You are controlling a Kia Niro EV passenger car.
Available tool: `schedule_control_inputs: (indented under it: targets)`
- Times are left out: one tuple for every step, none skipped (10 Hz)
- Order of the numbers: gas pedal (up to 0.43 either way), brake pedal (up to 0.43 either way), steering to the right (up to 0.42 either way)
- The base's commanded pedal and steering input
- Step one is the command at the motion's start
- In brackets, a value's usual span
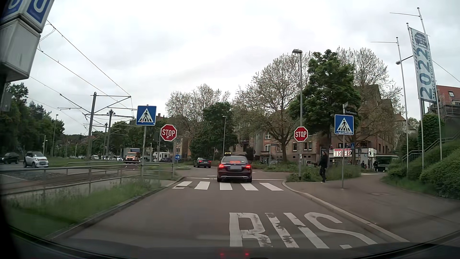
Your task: Follow the waypoints while adhering to traffic rules and regulations
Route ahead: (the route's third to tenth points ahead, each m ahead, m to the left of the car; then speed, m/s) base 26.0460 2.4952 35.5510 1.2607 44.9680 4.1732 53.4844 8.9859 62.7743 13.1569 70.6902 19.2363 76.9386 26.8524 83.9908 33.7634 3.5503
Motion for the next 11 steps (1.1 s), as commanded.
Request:
schedule_control_inputs:
  targets:
    - [0.0,0.0,-0.014]
    - [0.0,0.0,-0.013]
    - [0.0,0.0,-0.011]
    - [0.0,0.0,-0.009]
    - [0.0,0.0,-0.008]
    - [0.0,0.0,-0.008]
    - [0.0,0.0,-0.007]
    - [0.0,0.0,-0.004]
    - [0.0,0.0,-0.004]
    - [0.0,0.0,-0.004]
    - [0.0,0.0,-0.004]
